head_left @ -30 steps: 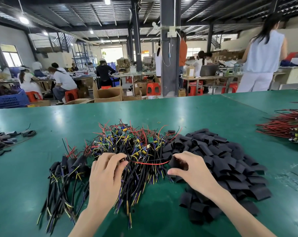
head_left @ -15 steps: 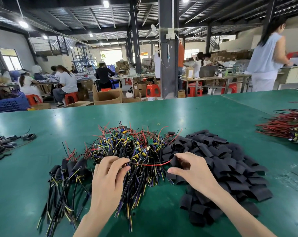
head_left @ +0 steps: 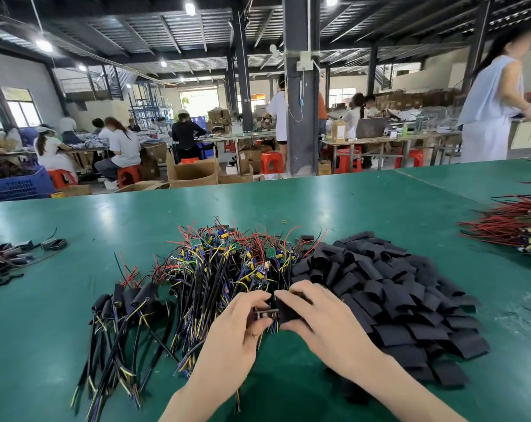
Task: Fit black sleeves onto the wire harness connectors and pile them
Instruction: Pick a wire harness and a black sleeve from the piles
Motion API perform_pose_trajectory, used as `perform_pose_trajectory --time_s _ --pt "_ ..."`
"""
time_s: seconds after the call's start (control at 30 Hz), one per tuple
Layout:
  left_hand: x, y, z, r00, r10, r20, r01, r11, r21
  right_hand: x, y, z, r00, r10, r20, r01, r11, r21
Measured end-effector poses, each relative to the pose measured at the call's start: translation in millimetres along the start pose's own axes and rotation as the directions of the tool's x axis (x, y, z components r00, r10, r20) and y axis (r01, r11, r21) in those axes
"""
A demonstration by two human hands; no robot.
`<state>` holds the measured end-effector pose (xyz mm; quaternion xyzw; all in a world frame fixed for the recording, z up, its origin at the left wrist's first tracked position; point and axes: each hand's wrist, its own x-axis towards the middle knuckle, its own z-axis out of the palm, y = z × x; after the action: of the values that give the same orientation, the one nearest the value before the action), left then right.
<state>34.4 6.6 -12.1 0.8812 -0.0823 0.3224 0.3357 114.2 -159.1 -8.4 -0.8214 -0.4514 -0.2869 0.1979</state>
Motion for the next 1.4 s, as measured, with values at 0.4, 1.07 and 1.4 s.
perform_pose_trajectory --time_s 0.4,1.07,1.4 --pt "3.6 2.8 -7.0 0.973 -0.216 0.086 0.226 0.965 -0.135 -0.2 4.0 -6.1 0.986 0.094 0.135 -0.126 0.959 0.255" --pt "7.5 -11.5 -8.9 0.906 -0.351 0.238 0.404 0.885 -0.233 -2.7 9.6 3.9 0.983 0.092 0.161 -0.141 0.935 0.325" --pt "7.1 0.0 -7.4 0.922 -0.347 0.173 0.384 0.883 -0.272 -4.1 8.3 7.5 0.983 0.063 0.175 -0.117 0.94 0.32"
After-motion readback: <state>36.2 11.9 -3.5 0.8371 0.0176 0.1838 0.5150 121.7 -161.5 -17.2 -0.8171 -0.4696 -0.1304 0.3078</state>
